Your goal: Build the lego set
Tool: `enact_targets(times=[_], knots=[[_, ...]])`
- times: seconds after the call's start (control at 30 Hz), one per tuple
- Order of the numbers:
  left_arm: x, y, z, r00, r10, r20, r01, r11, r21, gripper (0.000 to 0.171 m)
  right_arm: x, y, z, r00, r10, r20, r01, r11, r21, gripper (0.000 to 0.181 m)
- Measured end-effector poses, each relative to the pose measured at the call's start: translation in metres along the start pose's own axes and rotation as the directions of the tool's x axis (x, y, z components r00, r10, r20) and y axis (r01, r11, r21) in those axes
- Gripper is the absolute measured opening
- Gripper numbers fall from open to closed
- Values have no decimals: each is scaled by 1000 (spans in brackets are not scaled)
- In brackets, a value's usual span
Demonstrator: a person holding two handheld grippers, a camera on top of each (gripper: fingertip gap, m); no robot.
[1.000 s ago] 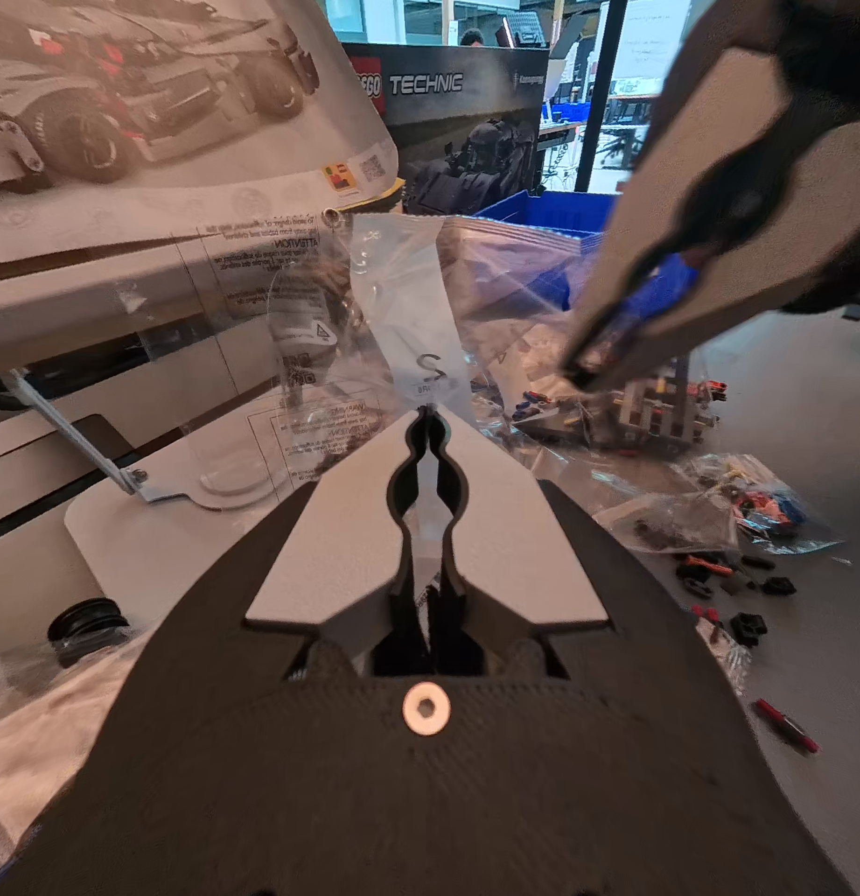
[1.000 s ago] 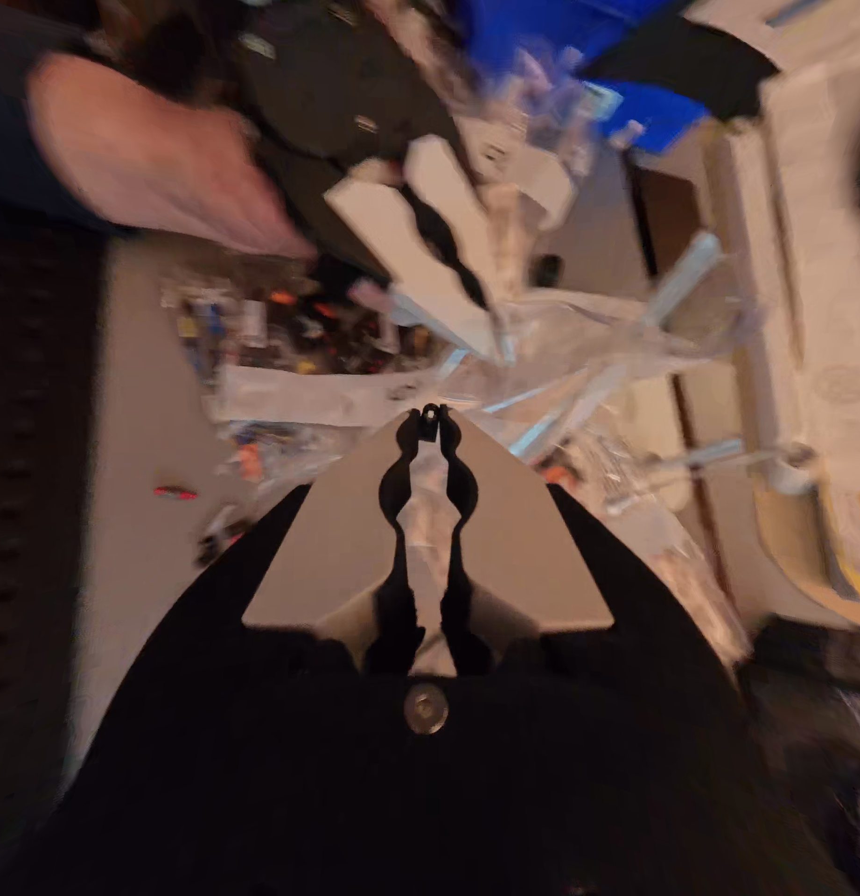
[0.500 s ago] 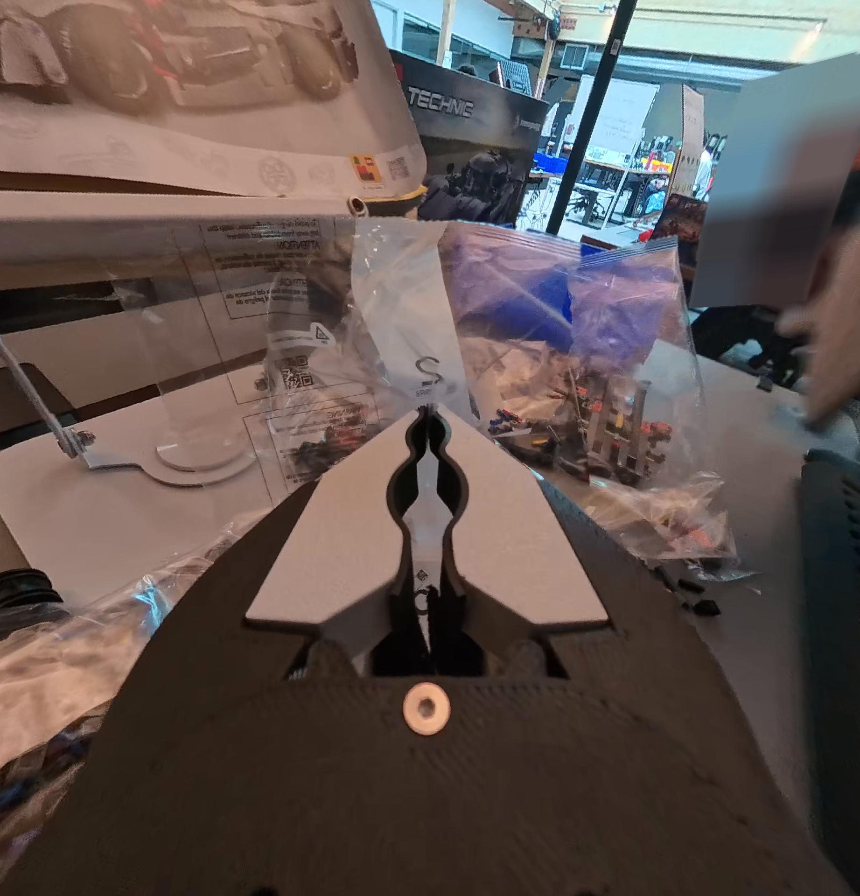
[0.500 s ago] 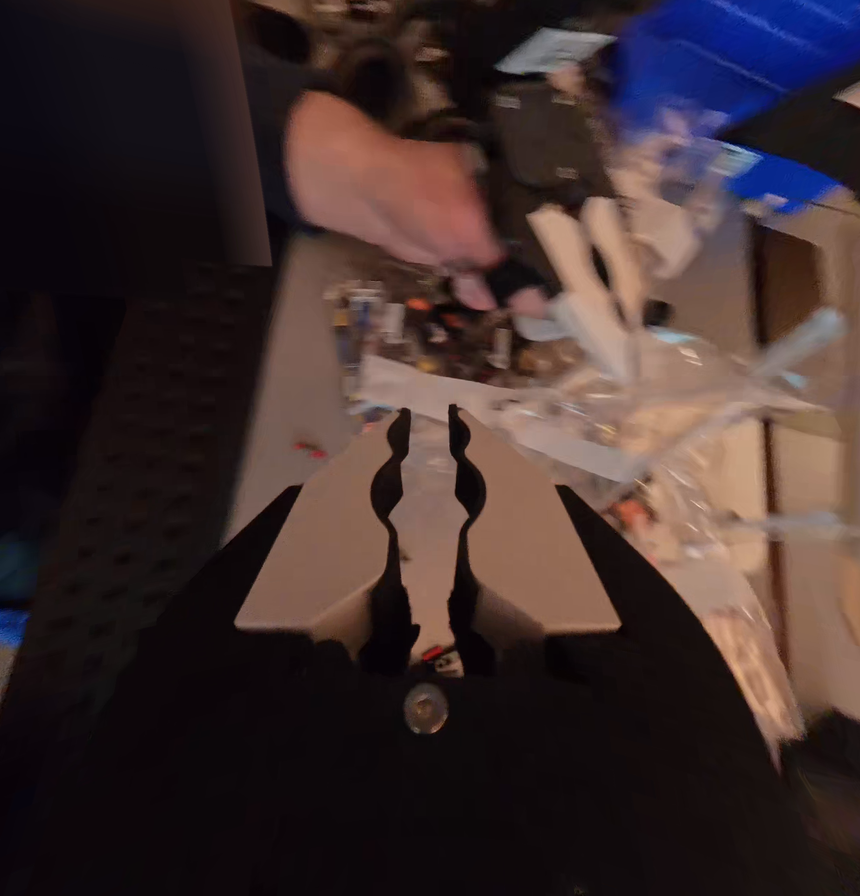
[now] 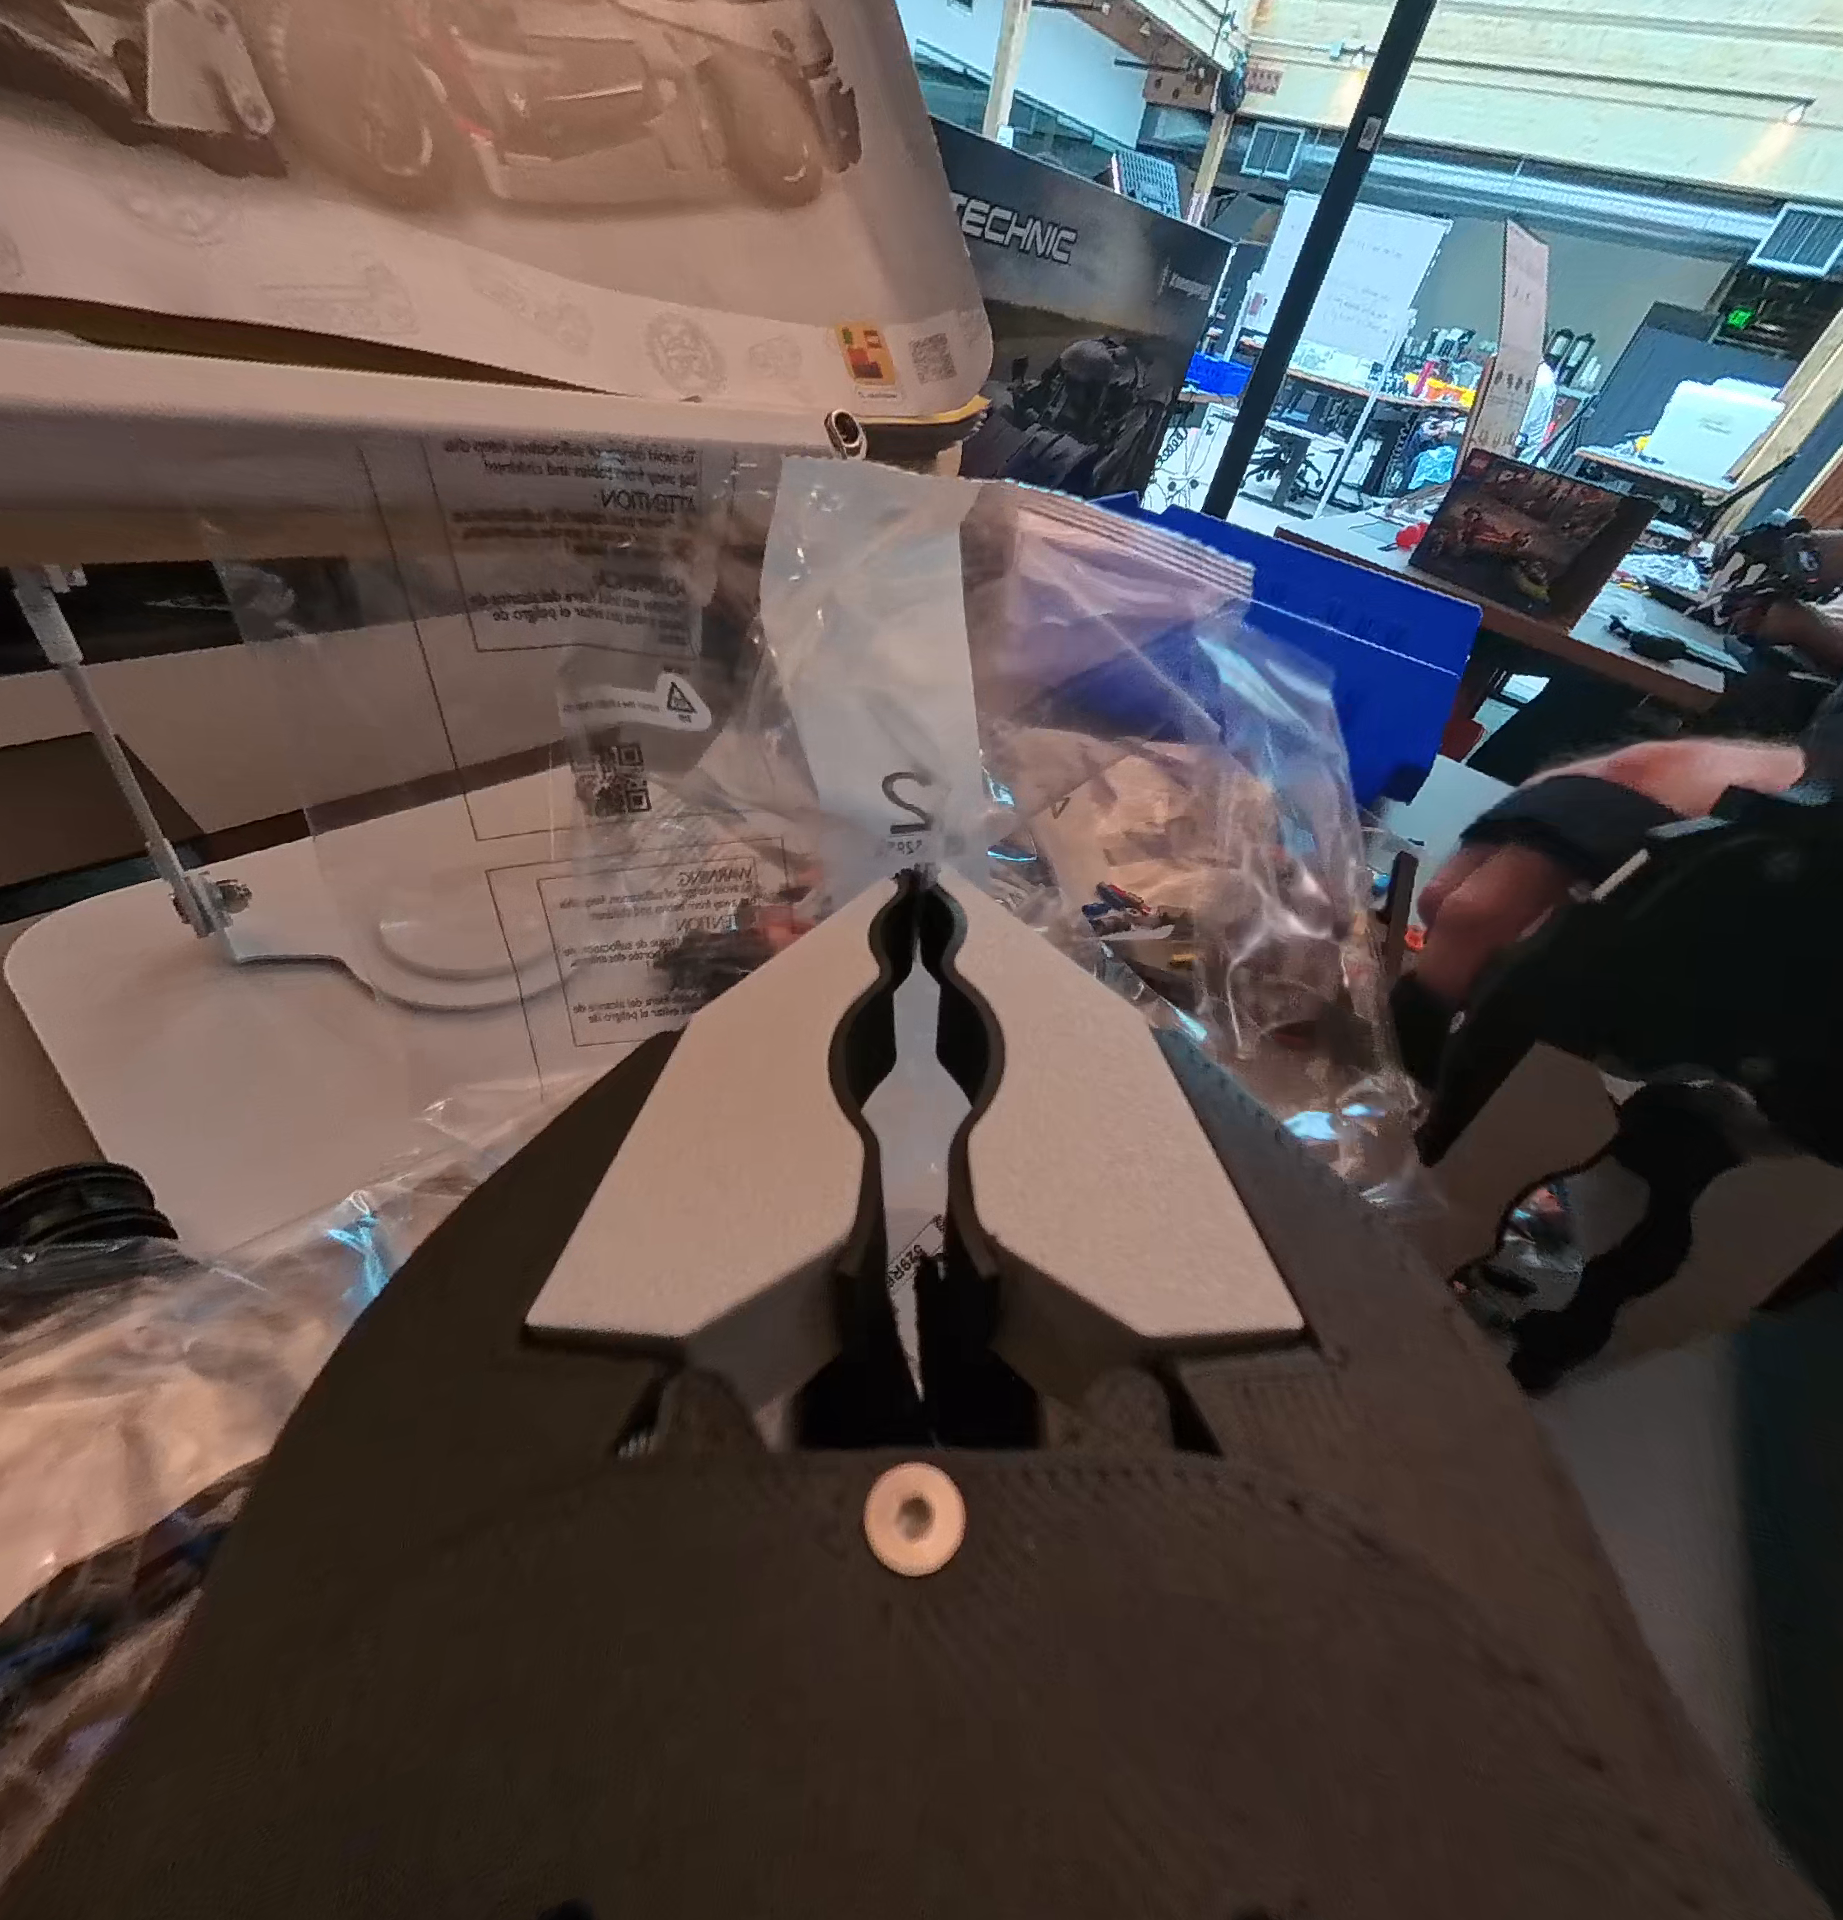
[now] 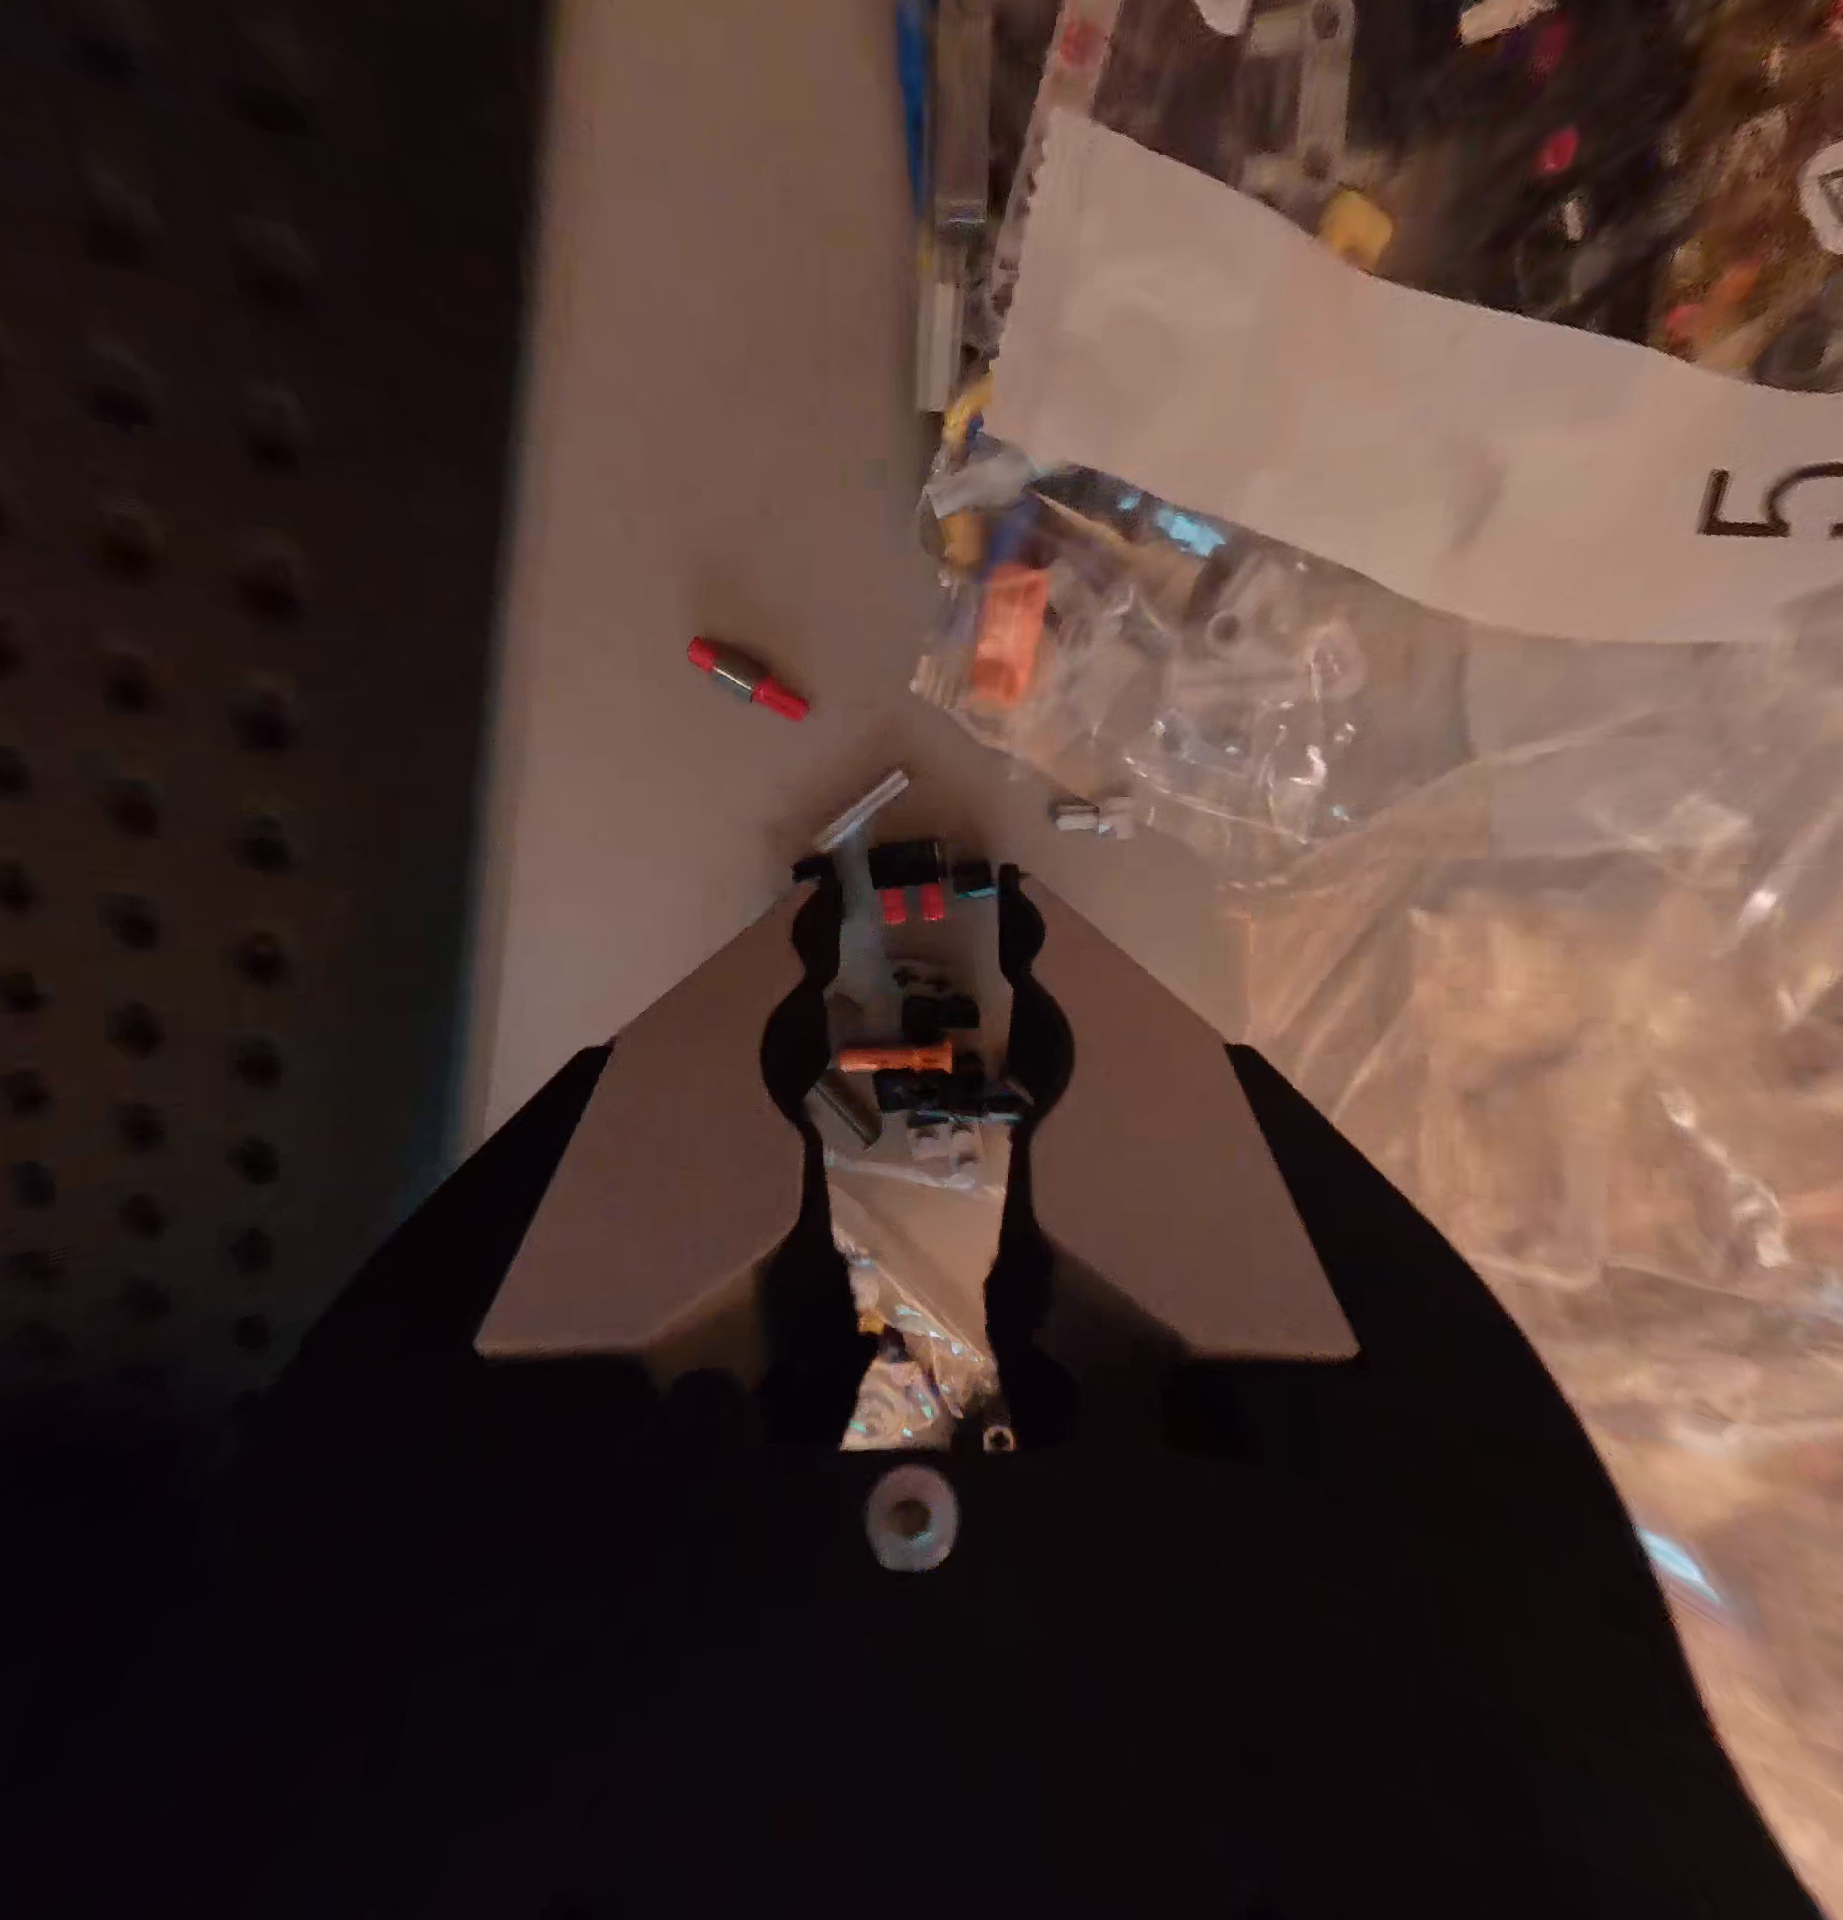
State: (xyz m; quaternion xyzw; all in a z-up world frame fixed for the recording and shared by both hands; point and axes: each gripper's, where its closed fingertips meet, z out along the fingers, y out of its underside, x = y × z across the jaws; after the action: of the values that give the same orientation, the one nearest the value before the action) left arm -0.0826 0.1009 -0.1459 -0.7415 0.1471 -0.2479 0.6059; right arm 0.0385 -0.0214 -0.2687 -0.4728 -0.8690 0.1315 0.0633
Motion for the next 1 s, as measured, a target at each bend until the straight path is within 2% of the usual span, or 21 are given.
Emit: enact_targets(times=[0.1, 0.23, 0.47, 0.53, 0.63, 0.7, 0.8, 0.83, 0.9, 1.0], knots=[[-1, 0, 0, 1000, -1, 2, 1, 1000, -1, 0, -3, -2, 6, 1000, -4, 22, 4, 1000, 15, 26], [0, 0, 0, 1000, 1, 3, -1, 1000, -1, 0, 0, 4, 11, 1000, -6, 5, 6, 1000, -13, 14], [-1, 0, -1, 1000, -1, 2, 1, 1000, -1, 0, -1, 6, 6, 1000, -17, 3, 17, 1000, -2, 12], [0, 0, 0, 1000, -1, 1, 1, 1000, 0, 0, -3, 1, -6, 1000, -26, -2, 26, 999, 46, 12], [1, -1, 0, 1000, 4, 1, -4, 1000, 1, 0, -4, -22, -42, 998, -50, -40, 57, 977, 205, 12], [2, 0, 1, 1000, 7, 1, -7, 1000, -3, 0, -4, -41, -74, 994, -70, -87, 95, 937, 336, 12], [4, 2, 3, 1000, 9, -4, -9, 1000, -10, 0, 8, -71, -127, 980, -41, -194, 140, 833, 535, 13], [5, 2, 4, 1000, 9, -6, -9, 1000, -12, 0, 19, -74, -139, 973, 5, -232, 129, 819, 559, 12], [7, 3, 5, 1000, 9, -11, -9, 1000, -16, 0, 40, -70, -145, 960, 73, -270, 89, 836, 541, 12], [9, 5, 7, 1000, 12, -19, -12, 1000, -22, 0, 77, -52, -130, 920, 127, -371, 31, 920, 391, 13]])
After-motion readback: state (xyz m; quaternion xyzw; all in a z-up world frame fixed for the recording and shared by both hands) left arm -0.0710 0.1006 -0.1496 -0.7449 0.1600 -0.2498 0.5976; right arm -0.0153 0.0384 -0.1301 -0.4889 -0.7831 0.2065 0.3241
